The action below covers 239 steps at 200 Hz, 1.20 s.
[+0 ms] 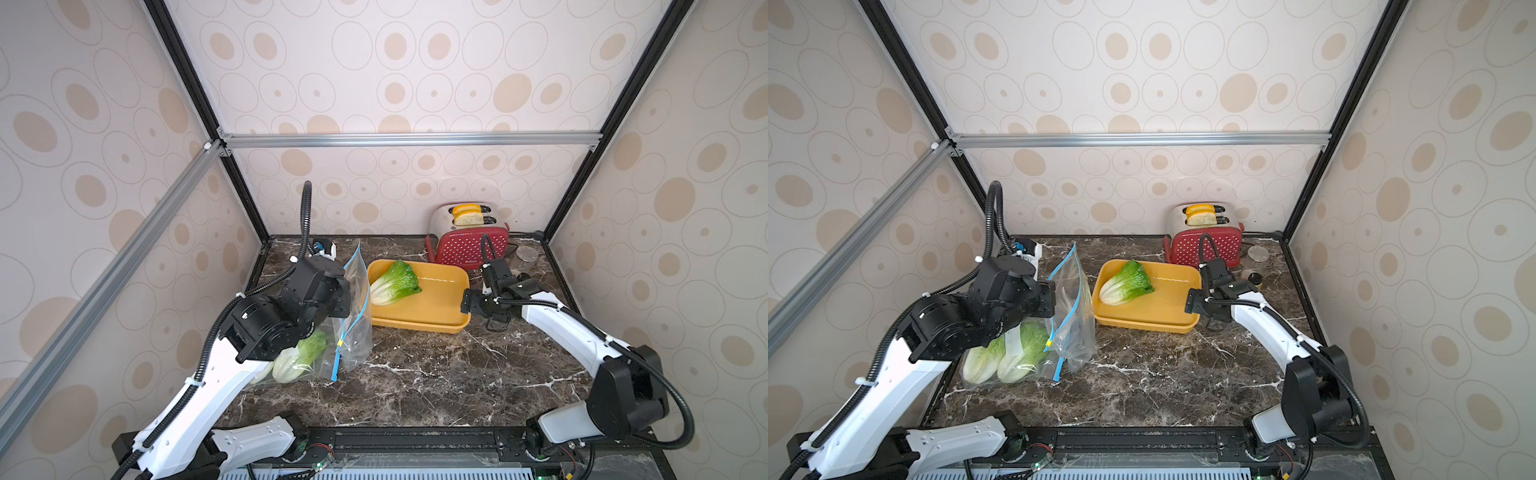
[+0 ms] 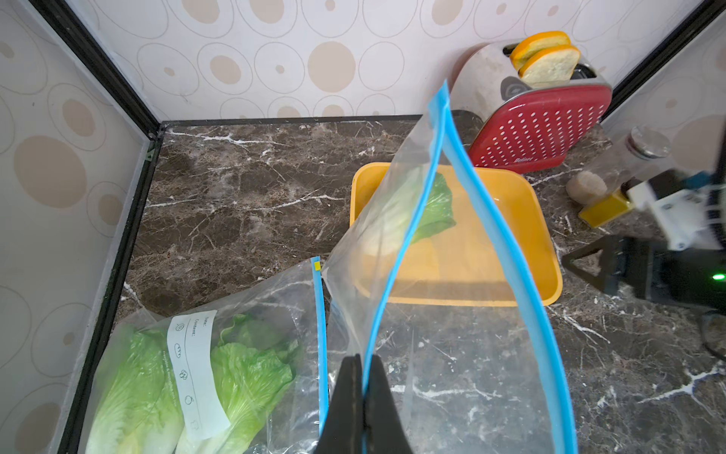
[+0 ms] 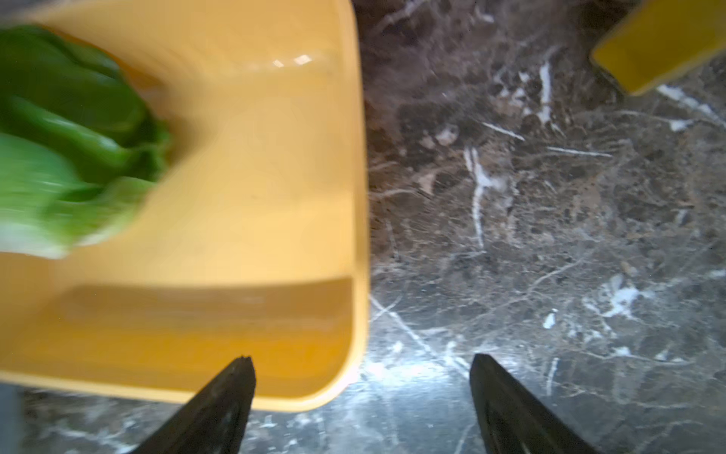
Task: Put the chinese cabbages into a zipper bag and zip it
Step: Move the basket to the center of the board, then pick up the Chinese cabbage from the basket.
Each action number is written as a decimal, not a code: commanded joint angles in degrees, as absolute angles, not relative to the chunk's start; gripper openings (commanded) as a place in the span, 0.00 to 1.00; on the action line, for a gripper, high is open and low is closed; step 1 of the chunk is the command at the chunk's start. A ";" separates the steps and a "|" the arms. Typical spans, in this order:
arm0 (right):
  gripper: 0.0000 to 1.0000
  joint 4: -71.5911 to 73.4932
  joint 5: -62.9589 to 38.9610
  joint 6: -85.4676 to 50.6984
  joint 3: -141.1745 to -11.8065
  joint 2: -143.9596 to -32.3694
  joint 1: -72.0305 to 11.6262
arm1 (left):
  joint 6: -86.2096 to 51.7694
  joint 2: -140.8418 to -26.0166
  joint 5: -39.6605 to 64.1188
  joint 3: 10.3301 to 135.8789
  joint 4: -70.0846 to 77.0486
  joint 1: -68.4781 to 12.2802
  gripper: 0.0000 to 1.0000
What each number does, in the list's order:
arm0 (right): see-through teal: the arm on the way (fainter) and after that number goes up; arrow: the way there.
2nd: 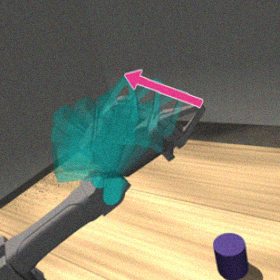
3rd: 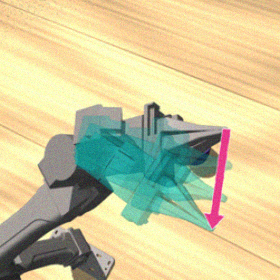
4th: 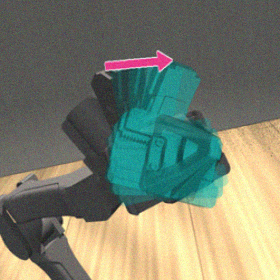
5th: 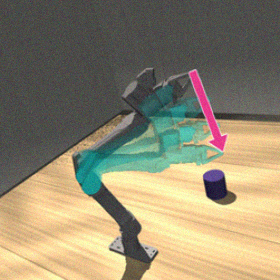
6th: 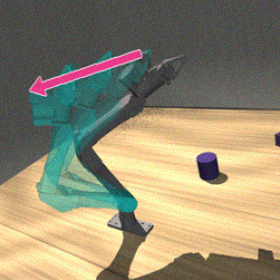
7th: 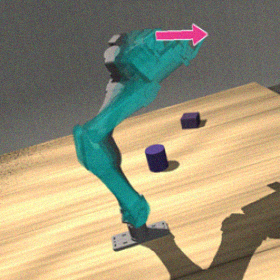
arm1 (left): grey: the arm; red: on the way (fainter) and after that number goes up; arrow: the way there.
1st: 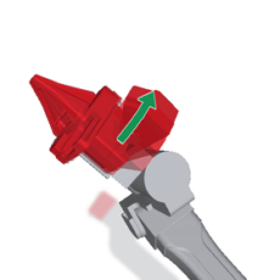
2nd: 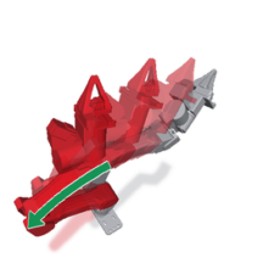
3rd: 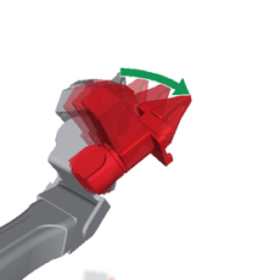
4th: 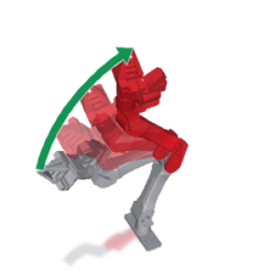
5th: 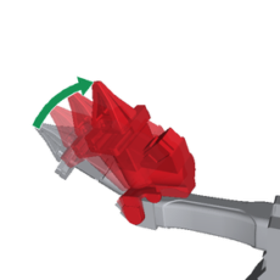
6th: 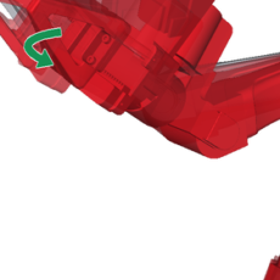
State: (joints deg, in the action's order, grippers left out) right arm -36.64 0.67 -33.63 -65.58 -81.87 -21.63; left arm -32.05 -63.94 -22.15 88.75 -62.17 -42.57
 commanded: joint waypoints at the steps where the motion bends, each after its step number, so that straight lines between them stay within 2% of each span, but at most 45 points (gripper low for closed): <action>1: 0.95 -33.41 -8.24 -41.19 -69.20 -83.23 -25.27 | -31.20 -65.58 -21.83 86.84 -59.98 -41.93 0.00; 14: 0.96 -29.51 -11.17 -45.64 -71.21 -86.29 -27.24 | -31.34 -66.74 -20.13 85.59 -57.83 -41.87 0.00; 40: 1.00 -24.62 -9.82 -49.81 -77.98 -93.18 -32.04 | -31.35 -69.27 -18.49 84.51 -55.53 -41.66 0.00; 97: 1.00 -13.78 -11.83 -61.61 -83.26 -107.69 -32.39 | -31.19 -71.30 -15.14 80.84 -51.49 -38.86 0.00; 146: 1.00 -12.32 -11.14 -61.98 -87.85 -116.13 -31.99 | -30.41 -71.07 -14.66 78.86 -50.88 -36.43 0.00; 166: 1.00 -7.36 -12.50 -62.70 -87.98 -118.34 -31.56 | -30.52 -71.10 -14.52 78.17 -50.51 -35.96 0.00; 239: 1.00 -9.57 -12.84 -60.99 -94.98 -126.26 -30.02 | -30.75 -71.63 -12.48 78.57 -49.60 -35.77 0.00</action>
